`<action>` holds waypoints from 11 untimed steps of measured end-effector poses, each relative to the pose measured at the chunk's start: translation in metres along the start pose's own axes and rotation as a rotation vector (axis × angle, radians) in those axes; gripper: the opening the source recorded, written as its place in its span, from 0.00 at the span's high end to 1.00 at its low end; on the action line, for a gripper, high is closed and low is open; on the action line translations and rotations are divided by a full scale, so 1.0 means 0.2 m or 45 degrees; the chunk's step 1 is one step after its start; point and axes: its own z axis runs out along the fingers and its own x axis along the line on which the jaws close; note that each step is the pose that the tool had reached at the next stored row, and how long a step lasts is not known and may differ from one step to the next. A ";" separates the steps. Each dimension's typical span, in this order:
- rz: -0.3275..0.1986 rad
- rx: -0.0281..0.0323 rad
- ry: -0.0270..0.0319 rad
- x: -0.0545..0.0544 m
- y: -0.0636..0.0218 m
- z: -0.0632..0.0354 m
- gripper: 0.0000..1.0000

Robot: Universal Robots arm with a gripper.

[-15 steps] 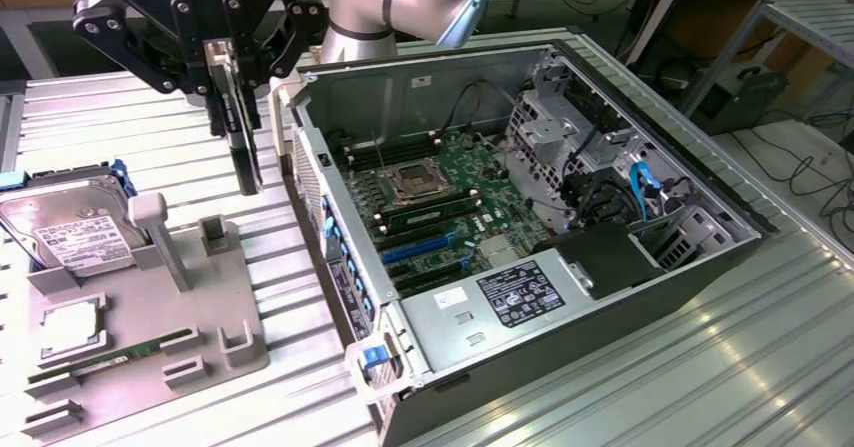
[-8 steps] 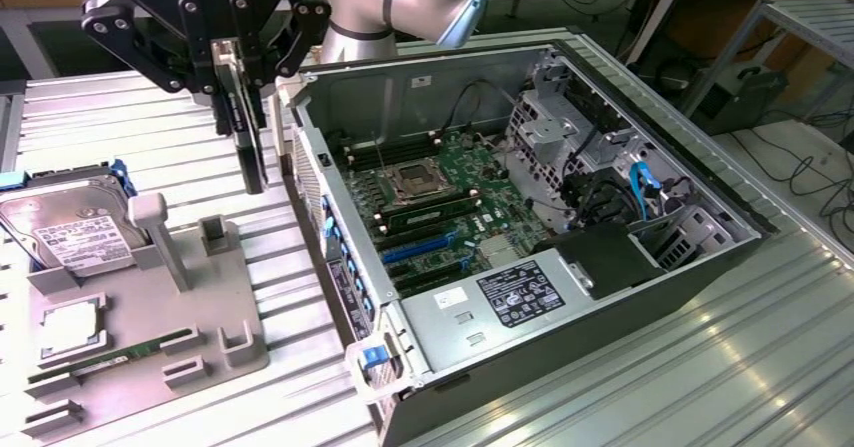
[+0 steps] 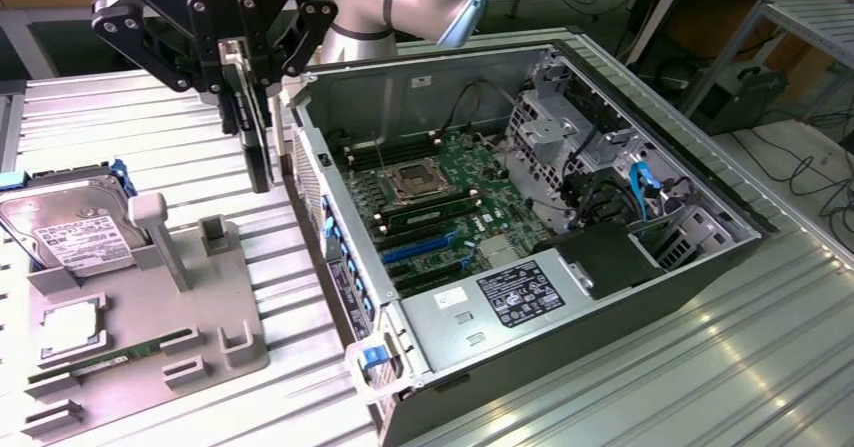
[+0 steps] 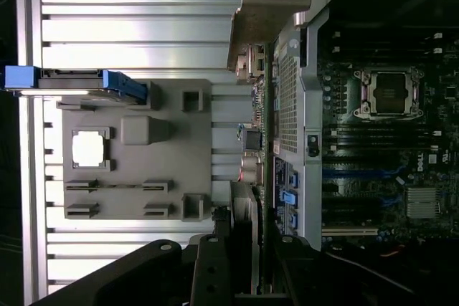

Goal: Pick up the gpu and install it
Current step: 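Pick up the gpu and move the gpu toward the slot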

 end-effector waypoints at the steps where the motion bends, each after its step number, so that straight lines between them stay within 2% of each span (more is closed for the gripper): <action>1: 0.000 -0.0001 -0.0001 0.00 0.000 0.000 0.73; 11: 0.000 0.0000 0.0001 -0.03 0.000 0.001 0.73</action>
